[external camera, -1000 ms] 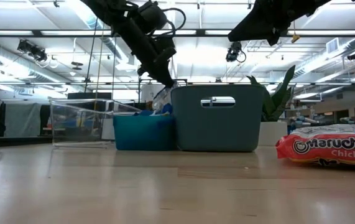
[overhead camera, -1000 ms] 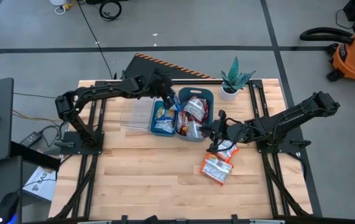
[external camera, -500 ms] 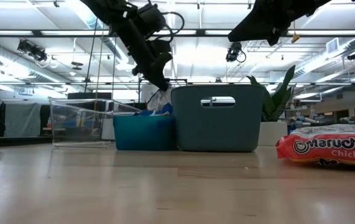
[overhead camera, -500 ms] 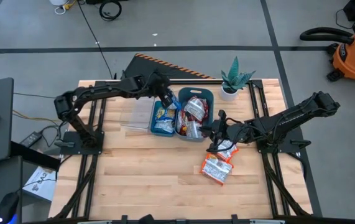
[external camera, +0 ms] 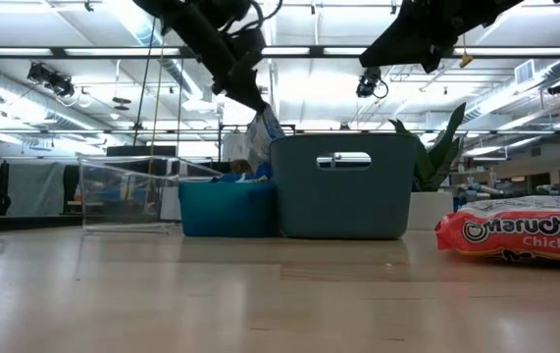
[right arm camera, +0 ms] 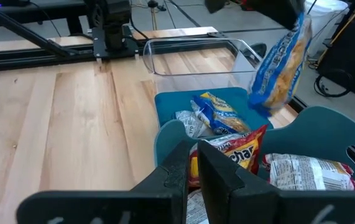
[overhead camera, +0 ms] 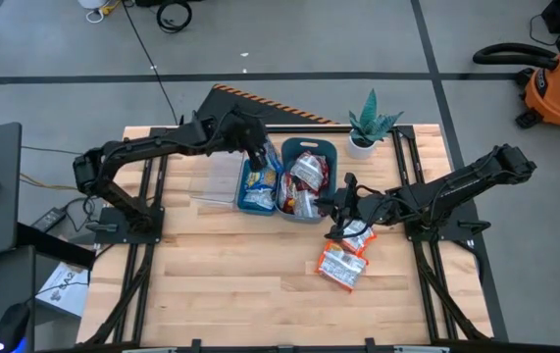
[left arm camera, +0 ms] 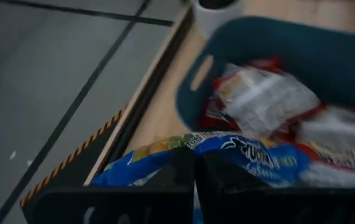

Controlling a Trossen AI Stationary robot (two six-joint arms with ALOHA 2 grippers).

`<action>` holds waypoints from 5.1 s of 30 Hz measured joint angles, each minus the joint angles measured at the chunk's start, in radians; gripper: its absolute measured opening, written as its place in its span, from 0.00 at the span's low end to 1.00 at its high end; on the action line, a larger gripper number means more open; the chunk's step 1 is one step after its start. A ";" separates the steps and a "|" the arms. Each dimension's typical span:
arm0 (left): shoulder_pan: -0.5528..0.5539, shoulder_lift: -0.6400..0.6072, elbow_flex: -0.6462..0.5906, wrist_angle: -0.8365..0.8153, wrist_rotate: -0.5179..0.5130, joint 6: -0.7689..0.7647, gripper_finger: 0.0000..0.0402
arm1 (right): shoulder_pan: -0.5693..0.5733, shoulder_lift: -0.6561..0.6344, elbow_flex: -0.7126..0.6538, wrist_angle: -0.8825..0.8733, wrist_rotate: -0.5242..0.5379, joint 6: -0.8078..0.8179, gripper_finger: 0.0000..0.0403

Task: Sort Maruchan noodles
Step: Put the blue noodle pack into the blue bin

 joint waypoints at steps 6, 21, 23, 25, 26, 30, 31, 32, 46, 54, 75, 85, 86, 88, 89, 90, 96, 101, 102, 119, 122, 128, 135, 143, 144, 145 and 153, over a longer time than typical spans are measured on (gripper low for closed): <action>-0.059 0.003 0.000 -0.071 0.093 0.129 0.02 | 0.001 0.000 0.000 0.001 0.000 0.000 0.10; -0.090 0.004 0.000 -0.084 0.055 0.168 0.02 | 0.001 0.000 0.000 0.007 0.000 0.000 0.10; -0.082 0.004 0.000 -0.084 0.055 0.168 0.02 | 0.001 0.000 0.000 0.007 0.000 0.000 0.10; -0.078 0.004 0.000 -0.084 0.055 0.168 0.02 | 0.001 0.000 0.000 0.007 0.000 0.000 0.10; -0.078 0.004 0.000 -0.084 0.057 0.168 0.02 | 0.001 0.000 0.000 0.007 0.000 0.000 0.10; -0.078 0.004 0.000 -0.084 0.066 0.183 0.02 | 0.001 0.000 0.000 0.007 0.000 0.000 0.10; -0.078 0.004 0.000 -0.084 0.066 0.188 0.02 | 0.001 0.000 0.000 0.006 0.000 -0.001 0.10; -0.078 0.004 0.000 -0.083 0.066 0.191 0.02 | 0.001 0.000 0.000 0.007 0.000 -0.001 0.10; -0.063 -0.037 0.000 -0.165 0.016 0.190 0.02 | 0.001 0.000 0.000 0.006 -0.003 0.002 0.10; -0.062 -0.191 0.002 -0.290 0.072 0.149 0.02 | 0.001 0.000 0.000 0.006 -0.004 0.004 0.10; -0.030 -0.029 0.000 -0.339 0.149 -0.017 0.02 | 0.001 0.000 -0.001 0.037 -0.008 -0.003 0.10; 0.026 0.080 0.000 -0.148 0.121 0.010 0.02 | 0.001 0.000 -0.001 0.032 -0.008 -0.006 0.10; 0.027 0.095 0.000 -0.125 0.119 0.010 0.02 | 0.001 0.000 -0.001 0.032 -0.008 -0.005 0.10; 0.029 0.128 0.000 -0.099 0.116 0.010 0.03 | 0.001 0.000 -0.001 0.033 -0.008 -0.003 0.10; 0.030 0.146 0.000 -0.088 0.115 0.010 0.03 | 0.001 0.000 0.000 0.034 -0.008 -0.002 0.10; 0.030 0.163 0.000 -0.079 0.112 0.010 0.03 | 0.002 0.000 0.000 0.033 -0.008 0.002 0.10; 0.030 0.220 0.000 -0.058 0.069 0.012 0.05 | 0.013 0.000 0.000 0.033 -0.008 0.004 0.10; 0.038 0.204 0.000 -0.065 -0.020 0.024 0.21 | 0.013 0.000 0.000 0.032 -0.008 0.000 0.10; 0.041 0.192 0.000 -0.077 -0.051 0.034 0.25 | 0.013 0.000 0.000 0.032 -0.008 -0.001 0.10; -0.046 -0.070 0.001 -0.200 0.037 0.201 0.43 | -0.002 0.001 -0.093 0.165 -0.008 0.001 0.10; -0.130 -0.070 0.001 -0.248 -0.039 0.237 0.41 | -0.002 0.001 -0.101 0.168 -0.008 0.001 0.10; -0.259 -0.070 0.001 -0.353 -0.174 0.106 0.40 | 0.000 0.001 -0.103 0.171 -0.010 0.009 0.10; -0.262 -0.052 0.000 -0.419 -0.324 -0.022 0.40 | 0.001 0.001 -0.103 0.197 -0.010 0.018 0.10; -0.236 0.020 0.001 -0.454 -0.244 -0.096 0.40 | 0.001 0.001 -0.103 0.206 -0.011 0.001 0.10; -0.232 0.030 0.000 -0.451 -0.246 -0.096 0.40 | 0.001 0.001 -0.103 0.205 -0.011 0.001 0.10; -0.230 0.036 0.000 -0.451 -0.252 -0.096 0.40 | 0.001 0.001 -0.103 0.207 -0.016 0.001 0.10; -0.206 0.043 0.000 -0.445 -0.263 -0.069 0.20 | 0.001 0.001 -0.103 0.207 -0.026 0.000 0.10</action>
